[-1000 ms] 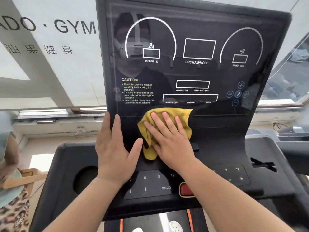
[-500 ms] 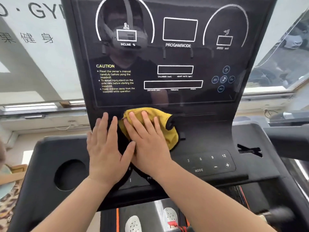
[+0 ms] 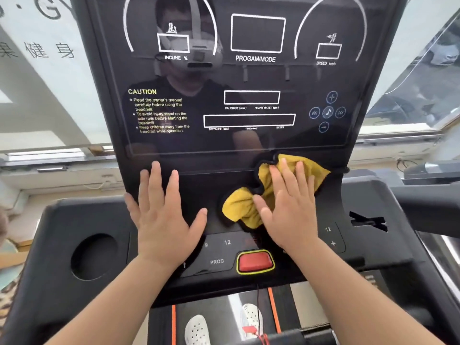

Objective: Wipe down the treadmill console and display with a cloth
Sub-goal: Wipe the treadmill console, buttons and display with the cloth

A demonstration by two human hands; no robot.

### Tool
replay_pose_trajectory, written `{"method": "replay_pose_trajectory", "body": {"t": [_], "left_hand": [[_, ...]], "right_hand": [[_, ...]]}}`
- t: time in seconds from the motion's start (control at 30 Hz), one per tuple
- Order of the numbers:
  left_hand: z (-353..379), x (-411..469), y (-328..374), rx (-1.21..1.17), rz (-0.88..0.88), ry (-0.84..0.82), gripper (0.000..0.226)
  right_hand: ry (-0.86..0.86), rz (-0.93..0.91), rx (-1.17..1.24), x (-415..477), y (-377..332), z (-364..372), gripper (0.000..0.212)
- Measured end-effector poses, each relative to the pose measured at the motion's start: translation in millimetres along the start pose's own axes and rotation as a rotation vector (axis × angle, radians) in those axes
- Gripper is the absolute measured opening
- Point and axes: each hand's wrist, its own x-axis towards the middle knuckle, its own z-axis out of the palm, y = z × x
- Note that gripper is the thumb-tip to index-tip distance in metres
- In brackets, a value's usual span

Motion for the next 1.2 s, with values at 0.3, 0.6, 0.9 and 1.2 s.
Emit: {"method": "replay_pose_trajectory", "body": {"t": [0.3,0.6,0.9,1.2], "left_hand": [[-0.4,-5.3,-3.2,-0.025,0.109,-0.04,0.078],[1.3,-5.3,-1.7,0.01,0.12,-0.076,0.089],[-4.7,-2.9,-2.2,0.013,0.124,-0.074,0.09],[0.4,-6.1,10.8,0.052,0.1,-0.091,0.081]], "right_hand": [[-0.012,-0.29,0.058,-0.3,-94.3,11.5,0.07],[0.04,-0.046,-0.04,0.8,15.8,5.8,0.071],[0.026,-0.081,0.087,-1.6,-54.4,9.1,0.077],[0.018,-0.308,0.044,0.7,-52.3,11.0,0.069]]}}
